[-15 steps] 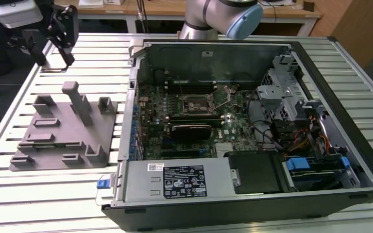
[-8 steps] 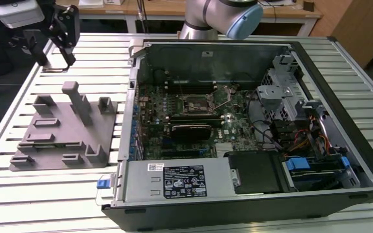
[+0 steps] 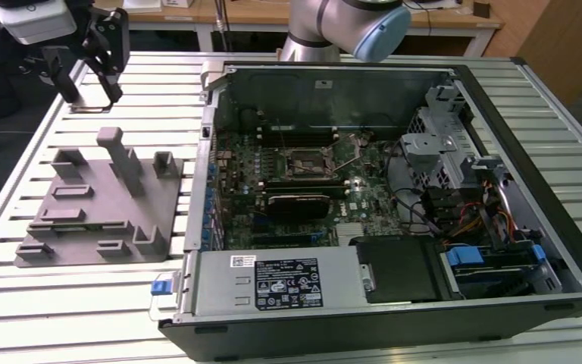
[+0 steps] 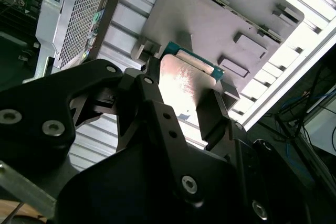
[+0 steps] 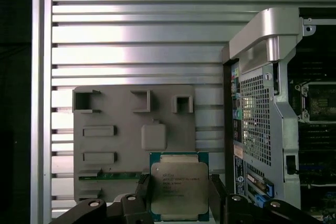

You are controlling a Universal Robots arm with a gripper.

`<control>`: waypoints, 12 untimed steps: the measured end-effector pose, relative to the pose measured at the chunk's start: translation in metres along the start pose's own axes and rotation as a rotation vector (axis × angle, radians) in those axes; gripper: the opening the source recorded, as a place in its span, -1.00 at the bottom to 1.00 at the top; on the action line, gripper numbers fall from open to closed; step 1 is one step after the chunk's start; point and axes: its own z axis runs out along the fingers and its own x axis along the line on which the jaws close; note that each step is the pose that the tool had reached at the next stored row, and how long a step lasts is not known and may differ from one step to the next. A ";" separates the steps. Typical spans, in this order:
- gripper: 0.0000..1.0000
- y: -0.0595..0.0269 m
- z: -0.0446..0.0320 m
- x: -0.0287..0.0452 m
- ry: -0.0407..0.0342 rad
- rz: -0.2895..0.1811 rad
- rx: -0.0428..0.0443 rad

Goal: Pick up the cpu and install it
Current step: 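Pick up the cpu and move it towards the insertion slot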

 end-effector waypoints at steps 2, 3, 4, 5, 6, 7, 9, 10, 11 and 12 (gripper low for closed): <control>0.05 0.0000 0.0000 -0.0016 0.0000 0.000 0.0001; 0.05 0.0001 0.0001 -0.0022 -0.0001 0.000 0.0000; 0.05 0.0001 0.0001 -0.0028 0.0000 0.000 0.0001; 0.05 0.0001 0.0001 -0.0034 -0.0001 0.000 0.0000; 0.05 0.0001 0.0001 -0.0039 0.0000 0.000 0.0001; 0.05 0.0001 0.0001 -0.0044 0.0000 0.000 0.0000; 0.05 0.0002 0.0002 -0.0055 -0.0001 0.000 0.0000; 0.05 0.0002 0.0002 -0.0059 0.0000 0.000 0.0000; 0.05 0.0002 0.0002 -0.0064 0.0000 0.000 0.0000; 0.05 0.0002 0.0002 -0.0069 -0.0001 0.000 0.0000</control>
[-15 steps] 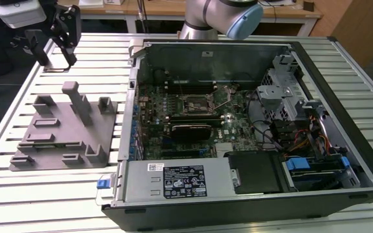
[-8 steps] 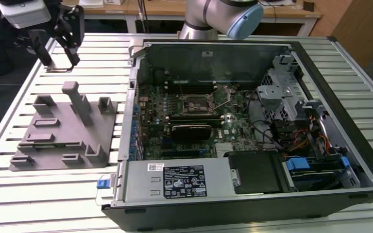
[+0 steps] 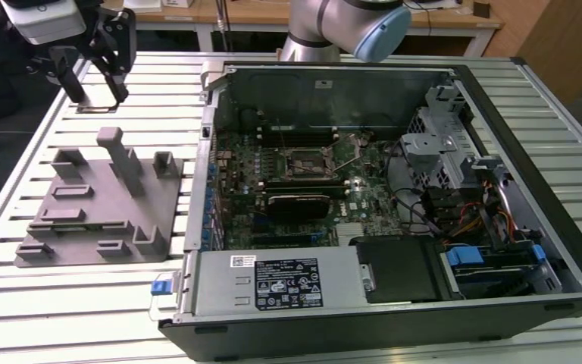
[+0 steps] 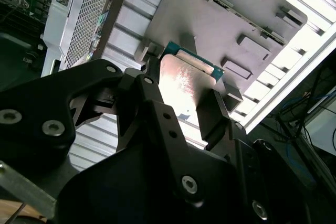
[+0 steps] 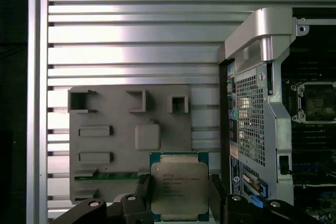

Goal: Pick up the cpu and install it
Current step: 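Pick up the cpu and move it towards the insertion slot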

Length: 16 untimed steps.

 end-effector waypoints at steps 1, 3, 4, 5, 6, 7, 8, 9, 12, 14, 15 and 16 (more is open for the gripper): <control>0.05 0.0000 0.0000 -0.0004 0.0000 0.000 0.0000; 0.05 0.0000 0.0000 -0.0012 0.0000 0.000 0.0000; 0.05 0.0000 0.0001 -0.0016 0.0000 0.000 0.0000; 0.05 0.0001 0.0001 -0.0020 0.0000 0.000 0.0000; 0.05 0.0001 0.0001 -0.0024 0.0000 0.000 0.0000; 0.05 0.0001 0.0001 -0.0028 0.0000 0.000 0.0000; 0.05 0.0001 0.0001 -0.0033 0.0000 0.000 0.0000; 0.05 0.0001 0.0001 -0.0037 0.0000 0.000 0.0000; 0.05 0.0002 0.0001 -0.0048 0.0000 0.000 0.0001; 0.05 0.0002 0.0002 -0.0057 0.0000 0.000 0.0001; 0.05 0.0002 0.0002 -0.0061 0.0000 0.000 0.0000; 0.05 0.0002 0.0002 -0.0065 0.0000 0.000 0.0000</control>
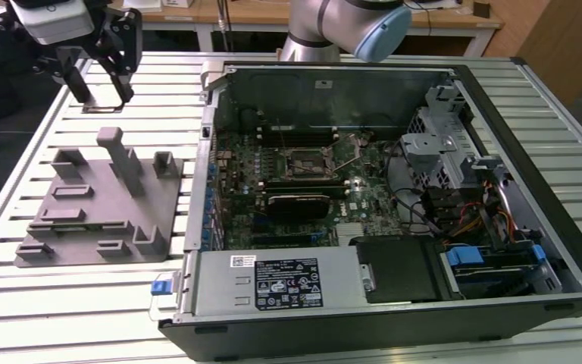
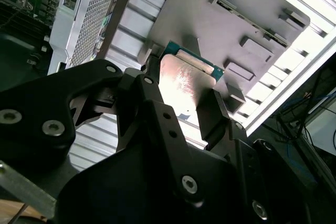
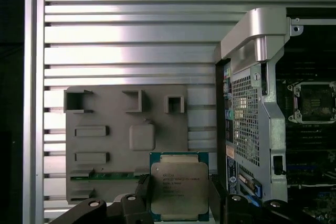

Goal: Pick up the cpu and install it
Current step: 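Pick up the cpu and move it towards the insertion slot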

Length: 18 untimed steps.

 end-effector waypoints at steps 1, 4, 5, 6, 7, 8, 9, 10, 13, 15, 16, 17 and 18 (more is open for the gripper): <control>0.05 0.0000 0.0000 -0.0004 0.0000 0.000 0.0001; 0.05 0.0001 0.0000 -0.0016 0.0000 0.000 0.0001; 0.05 0.0001 0.0000 -0.0019 0.0000 0.000 0.0000; 0.05 0.0001 0.0001 -0.0023 0.0000 0.000 0.0000; 0.05 0.0001 0.0001 -0.0026 0.0000 0.000 0.0000; 0.05 0.0001 0.0001 -0.0030 0.0000 0.000 0.0000; 0.05 0.0001 0.0001 -0.0034 0.0001 0.000 0.0001; 0.05 0.0001 0.0001 -0.0038 0.0000 0.000 0.0000; 0.05 0.0002 0.0002 -0.0050 0.0000 0.000 0.0000; 0.05 0.0002 0.0002 -0.0057 0.0000 0.000 0.0000; 0.05 0.0002 0.0001 -0.0060 0.0001 0.000 0.0001; 0.05 0.0002 0.0002 -0.0062 0.0001 0.000 0.0001; 0.05 0.0002 0.0002 -0.0065 0.0000 0.000 0.0000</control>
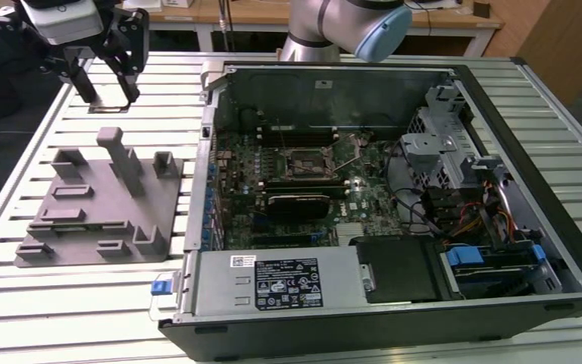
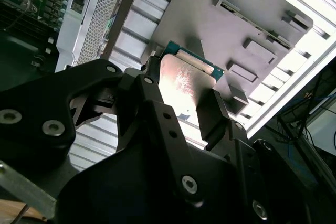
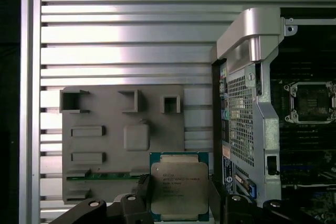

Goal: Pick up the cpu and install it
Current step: 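Pick up the cpu and move it towards the insertion slot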

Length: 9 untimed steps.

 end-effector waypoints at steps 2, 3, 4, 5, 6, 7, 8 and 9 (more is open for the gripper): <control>0.05 0.0000 0.0000 -0.0004 0.0000 0.000 0.0000; 0.05 0.0001 0.0000 -0.0009 0.0000 0.000 0.0000; 0.05 0.0001 0.0000 -0.0012 0.0001 0.000 0.0001; 0.05 0.0001 0.0000 -0.0017 0.0000 0.000 0.0000; 0.05 0.0001 0.0000 -0.0021 0.0001 0.000 0.0000; 0.05 0.0001 0.0000 -0.0026 0.0000 0.000 0.0001; 0.05 0.0001 0.0001 -0.0030 0.0000 0.000 0.0000; 0.05 0.0001 0.0001 -0.0036 0.0000 0.000 0.0000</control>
